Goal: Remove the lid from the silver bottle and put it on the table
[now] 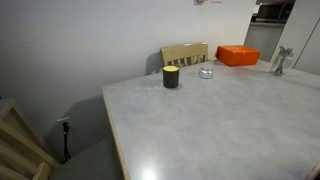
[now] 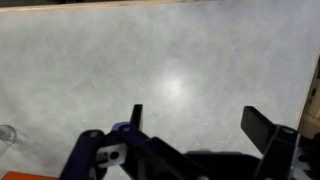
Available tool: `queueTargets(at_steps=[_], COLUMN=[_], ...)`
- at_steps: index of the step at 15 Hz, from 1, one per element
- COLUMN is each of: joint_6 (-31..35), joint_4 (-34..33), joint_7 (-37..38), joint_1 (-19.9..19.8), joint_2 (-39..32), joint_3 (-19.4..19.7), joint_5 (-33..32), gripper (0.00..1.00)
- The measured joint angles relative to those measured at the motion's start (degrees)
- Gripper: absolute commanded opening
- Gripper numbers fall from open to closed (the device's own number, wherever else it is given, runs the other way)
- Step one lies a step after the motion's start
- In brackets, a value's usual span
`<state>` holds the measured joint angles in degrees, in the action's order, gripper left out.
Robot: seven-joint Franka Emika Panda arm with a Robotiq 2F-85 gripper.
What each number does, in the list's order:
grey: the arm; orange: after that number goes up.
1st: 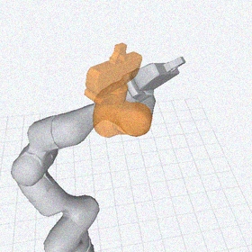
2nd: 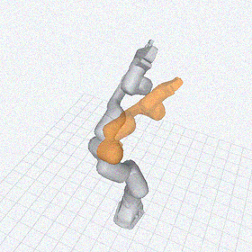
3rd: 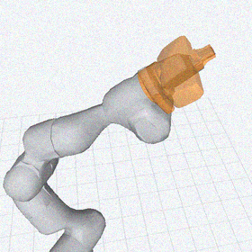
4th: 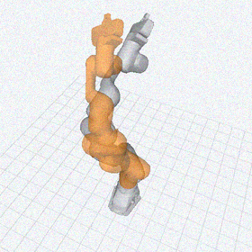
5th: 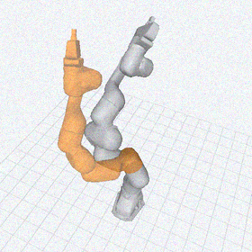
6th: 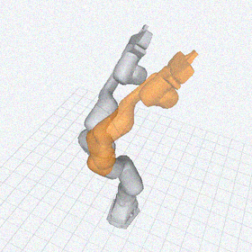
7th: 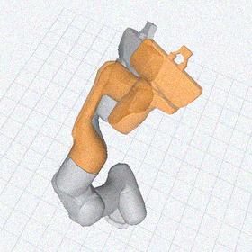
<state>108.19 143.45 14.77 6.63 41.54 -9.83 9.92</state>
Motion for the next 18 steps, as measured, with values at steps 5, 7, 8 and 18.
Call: queueTargets(at_steps=[5,7,8,18], joint_6=[0.1,1.3,2.8,21.9], joint_4=[0.0,0.0,-0.1,-9.6], joint_7=[0.3,0.5,0.3,-4.9], joint_1=[-0.1,-0.8,-1.4,-4.4], joint_2=[0.0,-0.6,-1.5,-28.0], joint_3=[0.0,0.3,0.7,6.0], joint_5=[0.0,-0.3,-0.8,-2.9], gripper=[1.0,1.0,1.0,1.0])
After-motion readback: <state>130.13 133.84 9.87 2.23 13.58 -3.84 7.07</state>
